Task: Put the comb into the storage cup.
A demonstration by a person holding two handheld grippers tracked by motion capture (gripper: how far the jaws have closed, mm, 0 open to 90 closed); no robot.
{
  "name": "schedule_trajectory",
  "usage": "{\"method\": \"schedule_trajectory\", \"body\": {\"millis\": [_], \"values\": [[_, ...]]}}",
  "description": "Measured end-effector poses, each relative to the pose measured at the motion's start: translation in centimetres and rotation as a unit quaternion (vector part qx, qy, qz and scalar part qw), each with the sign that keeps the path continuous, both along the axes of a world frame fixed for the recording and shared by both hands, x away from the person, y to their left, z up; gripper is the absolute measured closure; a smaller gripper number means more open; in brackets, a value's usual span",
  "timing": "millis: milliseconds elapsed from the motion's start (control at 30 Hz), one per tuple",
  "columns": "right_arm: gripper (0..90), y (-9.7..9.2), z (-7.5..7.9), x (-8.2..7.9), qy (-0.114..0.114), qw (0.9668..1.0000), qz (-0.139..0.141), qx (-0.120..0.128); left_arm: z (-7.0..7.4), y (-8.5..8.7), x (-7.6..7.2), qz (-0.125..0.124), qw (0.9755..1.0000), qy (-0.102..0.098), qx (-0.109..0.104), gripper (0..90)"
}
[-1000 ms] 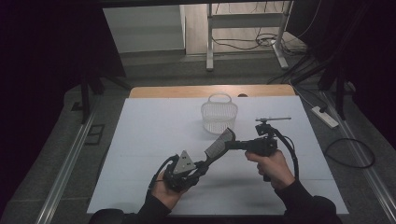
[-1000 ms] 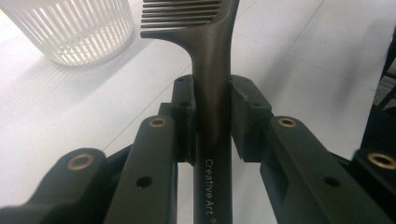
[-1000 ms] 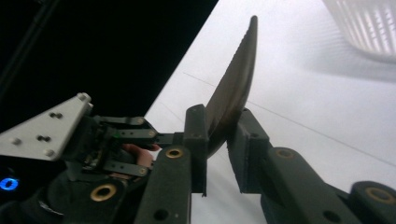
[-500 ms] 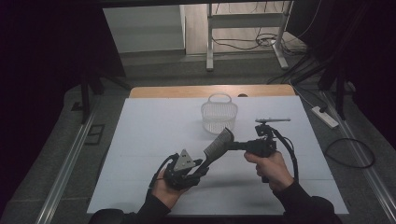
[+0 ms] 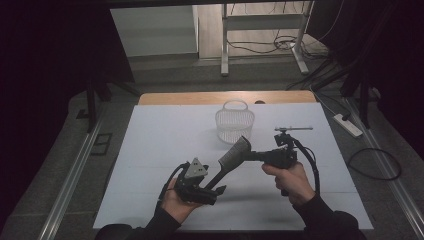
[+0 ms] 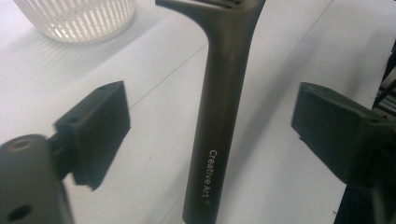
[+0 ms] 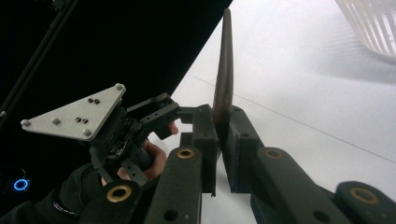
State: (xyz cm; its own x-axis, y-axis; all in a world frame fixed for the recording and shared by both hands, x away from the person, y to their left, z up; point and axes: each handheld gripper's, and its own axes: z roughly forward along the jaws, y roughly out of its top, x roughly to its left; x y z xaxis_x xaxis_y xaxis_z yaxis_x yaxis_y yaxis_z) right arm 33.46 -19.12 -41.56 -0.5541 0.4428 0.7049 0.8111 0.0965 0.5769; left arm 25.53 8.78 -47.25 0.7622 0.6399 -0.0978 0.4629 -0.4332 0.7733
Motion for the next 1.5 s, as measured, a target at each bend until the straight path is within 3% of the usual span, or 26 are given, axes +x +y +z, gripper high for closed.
{"method": "schedule_trajectory", "body": {"millis": [133,400,1033,1200,1333,1500], "values": [[83.7,-0.1,0.1,-0.1,-0.011,0.9999,0.003,0.002,0.0,0.1,0.1,-0.002,0.9999,0.009,0.012,5.6],[83.6,-0.3,0.4,-0.3,-0.033,0.9994,0.002,-0.003,0.0,1.1,0.2,-0.001,0.9996,0.027,-0.005,1.0],[83.6,-0.7,0.7,-0.4,-0.088,0.9959,0.004,-0.021,-0.2,3.0,0.0,-0.003,0.9987,0.045,-0.022,0.0],[83.6,-0.8,0.7,-0.4,-0.096,0.9951,0.0,-0.026,-0.1,3.8,0.0,0.002,0.9989,0.044,-0.017,0.0],[83.7,-0.9,0.9,-0.5,-0.105,0.994,-0.002,-0.03,-0.2,4.6,0.1,-0.009,0.9987,0.043,-0.026,0.1],[83.6,-0.9,1.2,-0.6,-0.123,0.9913,-0.011,-0.044,-0.3,5.6,0.2,-0.001,0.9986,0.051,-0.015,0.3]]}}
